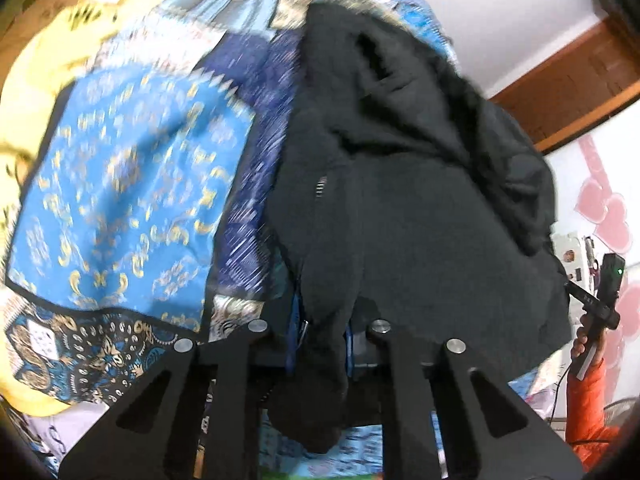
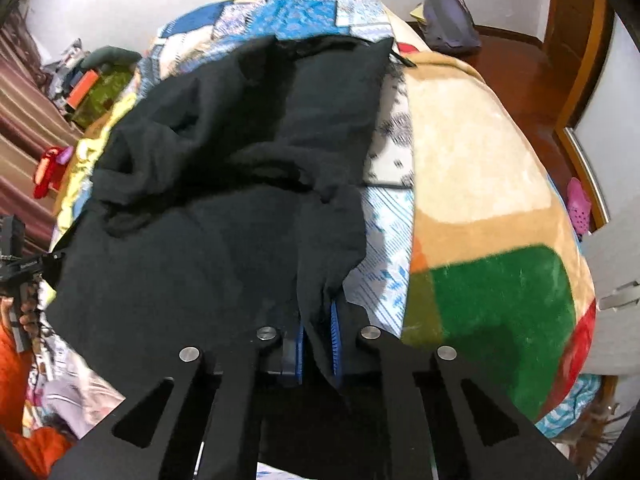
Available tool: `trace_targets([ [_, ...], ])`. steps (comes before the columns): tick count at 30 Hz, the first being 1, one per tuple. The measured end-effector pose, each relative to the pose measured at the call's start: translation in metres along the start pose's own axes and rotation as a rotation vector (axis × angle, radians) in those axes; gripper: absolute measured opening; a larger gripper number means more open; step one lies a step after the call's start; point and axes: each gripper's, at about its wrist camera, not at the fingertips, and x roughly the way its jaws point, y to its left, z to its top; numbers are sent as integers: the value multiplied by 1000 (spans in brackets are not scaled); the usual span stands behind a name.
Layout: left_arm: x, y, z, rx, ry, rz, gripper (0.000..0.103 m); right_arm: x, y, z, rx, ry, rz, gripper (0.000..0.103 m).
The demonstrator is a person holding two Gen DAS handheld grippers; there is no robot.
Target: Fold large clothes
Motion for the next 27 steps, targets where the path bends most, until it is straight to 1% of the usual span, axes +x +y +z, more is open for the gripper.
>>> trace_targets([
  [3, -24, -22, 18, 39, -57, -22, 14, -13, 12, 16, -45, -32, 5, 7],
  [4, -31, -30, 25, 43, -76, -38, 14, -16, 15, 23, -61, -47, 3, 7],
  [7, -51, -36, 47, 45, -123, -100, 13, -29, 22, 44, -102, -100, -8, 6],
  [10, -60, -50, 66, 42, -157, -144, 12, -43, 23, 68, -120, -151, -4, 5],
  [12, -65, -54, 87, 5, -172, -201, 12, -48, 23, 83, -119, -179, 7, 5],
  [16, -66, -52, 129, -101, -193, -292, 12, -41, 23, 125, -116, -195, 20, 4],
  [18, -62, -51, 150, -126, -206, -284, 12, -33, 22, 144, -114, -196, 9, 4],
  [21, -47, -44, 179, -149, -209, -241, 12, -18, 9, 172, -77, -188, 7, 4],
  [22, -37, -40, 190, -164, -203, -221, 12, -12, 4, 181, -63, -182, 5, 4],
  [25, -9, -29, 210, -192, -184, -192, 12, 12, -15, 206, -11, -160, 8, 4],
  [27, 13, -24, 225, -196, -173, -155, 12, 28, -26, 221, 17, -140, 4, 4],
])
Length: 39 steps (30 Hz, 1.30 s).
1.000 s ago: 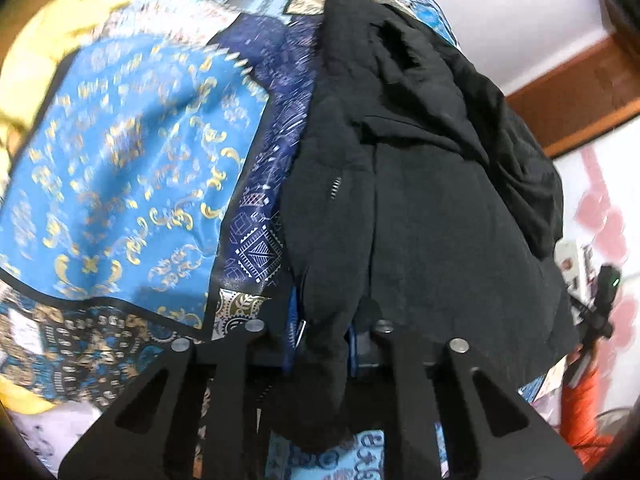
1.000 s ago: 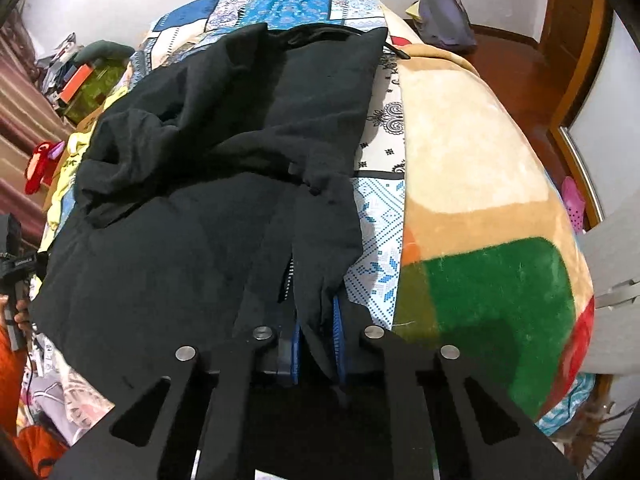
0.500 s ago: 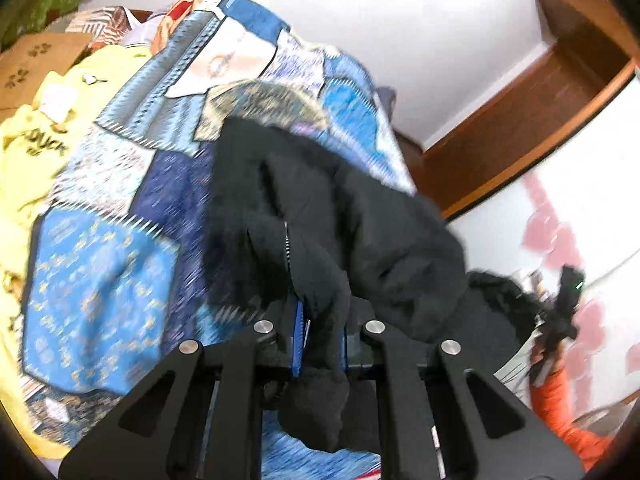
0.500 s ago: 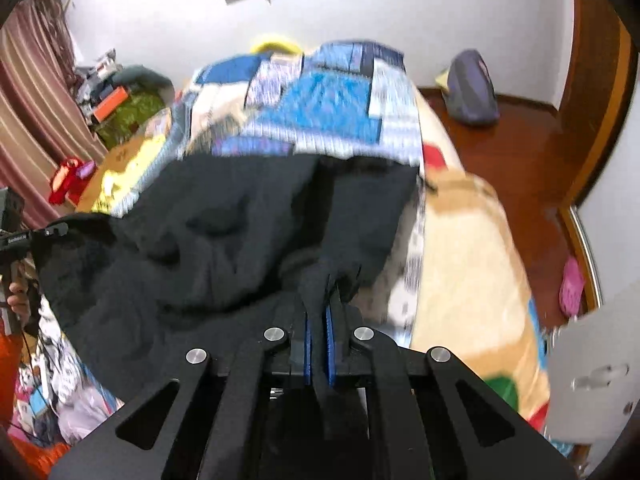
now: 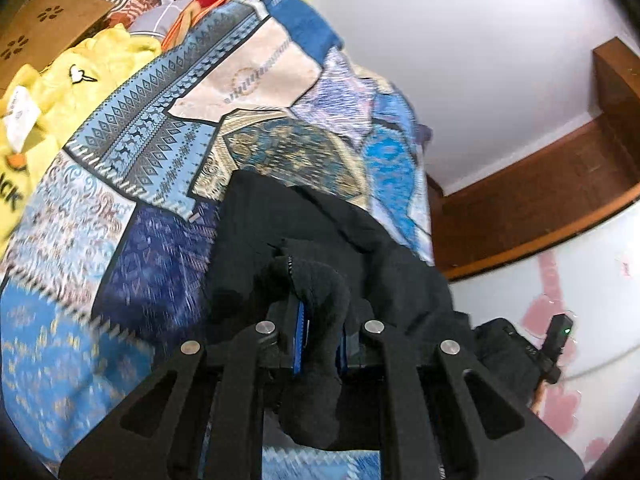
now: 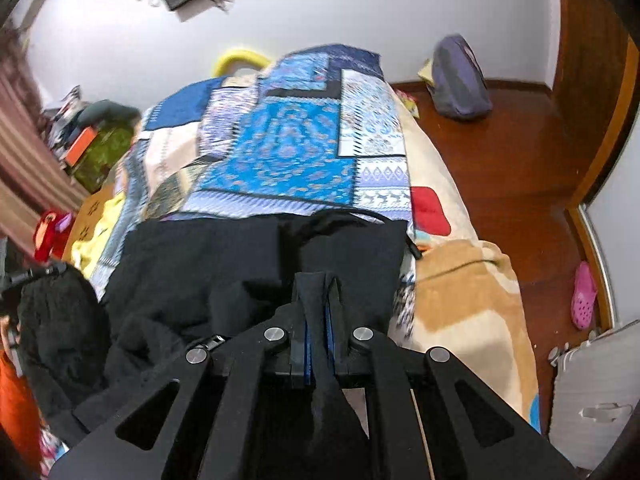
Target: Fold large clothes
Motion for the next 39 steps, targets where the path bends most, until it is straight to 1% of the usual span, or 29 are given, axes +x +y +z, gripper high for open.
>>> trace_targets([
  [2, 20, 5, 9, 1, 6, 34, 12, 21, -12, 14, 18, 20, -17, 4],
  [6, 63, 18, 25, -14, 32, 83, 12, 42, -23, 35, 21, 50, -21, 4],
  [7, 71, 19, 27, -9, 38, 97, 12, 43, -24, 41, 16, 54, -19, 5],
  [9, 85, 19, 28, 9, 48, 129, 12, 40, -26, 51, 3, 72, -38, 10],
  [11, 95, 18, 28, 26, 57, 154, 12, 34, -23, 58, -31, 101, -54, 12],
  [14, 103, 15, 27, 53, 57, 188, 12, 20, -15, 62, -109, 130, -116, 15],
  [17, 107, 13, 24, 60, 48, 217, 12, 0, -13, 63, -137, 107, -140, 17],
  [18, 107, 12, 24, 65, 45, 224, 12, -13, -13, 64, -146, 67, -184, 20],
  [20, 108, 8, 22, 83, 41, 246, 12, -40, -18, 68, -141, -11, -249, 21],
  [22, 108, 3, 21, 109, 37, 273, 12, -63, -22, 68, -121, -53, -263, 21],
  [25, 107, -1, 22, 118, 31, 284, 12, -91, -21, 52, -121, -88, -230, 21],
  [29, 103, 0, 21, 113, 35, 282, 12, -102, 6, 4, -178, -94, -182, 22],
  [31, 100, -2, 20, 118, 35, 292, 12, -98, 22, -16, -188, -90, -147, 22],
  [35, 95, -9, 16, 145, 34, 313, 12, -82, 48, -55, -190, -83, -43, 22],
  [39, 93, -11, 14, 160, 39, 324, 12, -51, 66, -68, -173, -49, 17, 22],
])
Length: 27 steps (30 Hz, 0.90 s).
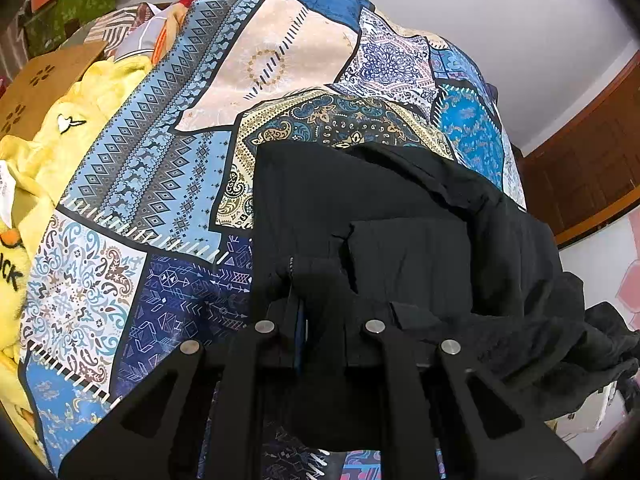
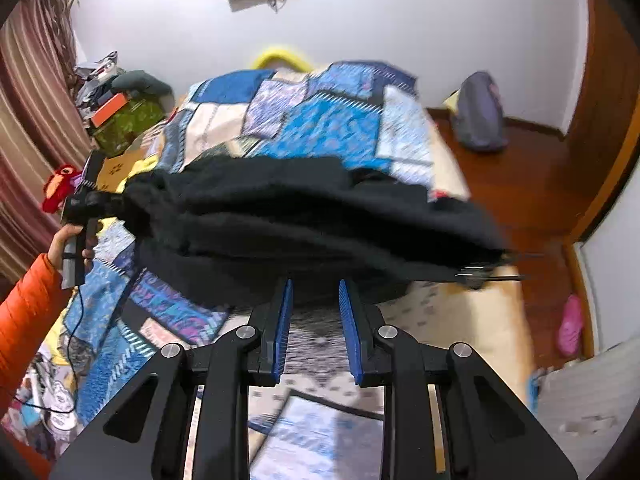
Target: Fold large clothes
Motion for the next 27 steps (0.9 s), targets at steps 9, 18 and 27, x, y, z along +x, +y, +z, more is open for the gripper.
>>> trace_targets([
  [9, -5, -6, 1, 47, 8, 34, 12, 73, 28, 30, 12, 19, -11, 22],
  [18, -69, 10, 8, 63, 25, -70, 18, 127, 18, 70, 77, 32, -29, 22],
  [27, -106, -2, -12, 186, 28, -46, 35, 168, 23, 71, 54, 66, -100, 22],
])
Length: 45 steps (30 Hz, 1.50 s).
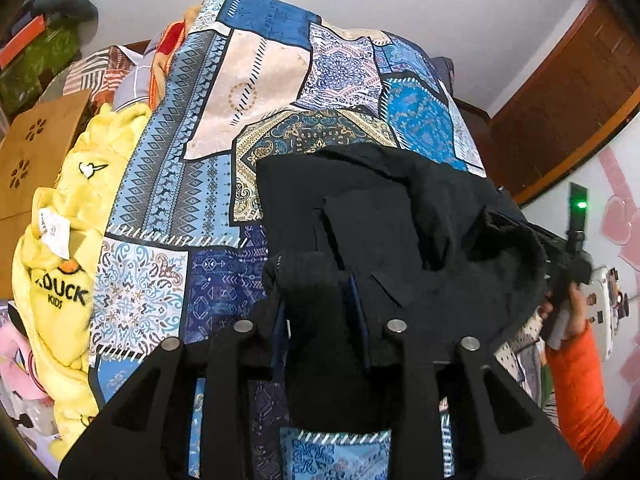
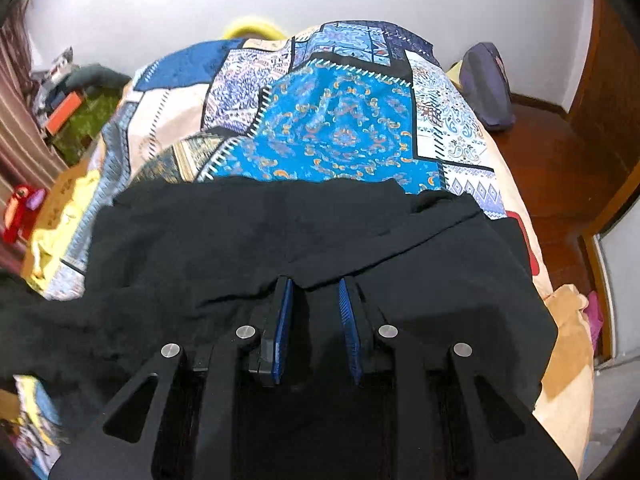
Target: Fold large clothes
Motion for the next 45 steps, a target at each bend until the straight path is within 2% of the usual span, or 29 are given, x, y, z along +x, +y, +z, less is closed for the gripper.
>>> trace_targets([
  [1, -4, 2, 0, 5, -12, 20, 40, 2, 1, 0, -10, -3, -7, 22],
  [2, -13, 4, 0, 18, -44, 64, 51, 3, 2, 0, -19, -3, -13, 22],
  [3, -24, 6, -1, 41, -80, 111, 57, 4, 2, 0, -25, -1, -18, 22],
  [6, -54, 17, -6, 48, -152, 158, 57, 7, 2, 4, -25, 12, -25, 22],
  [11, -71, 2, -39, 129, -190, 199, 60, 9, 0, 6, -2, 18, -31, 22],
  [14, -53, -29, -65, 190, -168, 143, 61, 8, 3, 6, -3, 23, -44, 22],
  [19, 2, -82, -82, 244, -116, 21, 61, 4, 4, 9, 2, 42, -47, 22],
  [22, 45, -119, -72, 267, -96, 0, 57, 3, 2, 8, 1, 45, -41, 22],
  [24, 64, -134, -58, 254, -104, 7, 46, 0, 0, 8, 8, 46, -34, 22],
  [27, 82, -141, -29, 203, -122, 10, 46, -18, -2, 9, -3, 13, -30, 22],
  [31, 113, -142, 4, 189, -85, 24, 46, -58, 2, 10, -76, -78, -37, 22],
  [35, 129, -130, 31, 82, -67, -10, 46, -82, 5, 5, -100, -124, 47, 25],
  [36, 132, -126, 39, 45, -70, -20, 46, -82, 7, 4, -101, -121, 66, 29],
  [38, 135, -125, 46, 37, -85, 8, 46, -76, 11, -2, -99, -107, 103, 35],
  [42, 148, -125, 52, 40, -77, 46, 47, -35, 20, -18, -116, -32, 99, 36],
  [45, 157, -124, 51, 70, -84, 94, 52, -13, 12, -23, -74, -16, 108, 39],
])
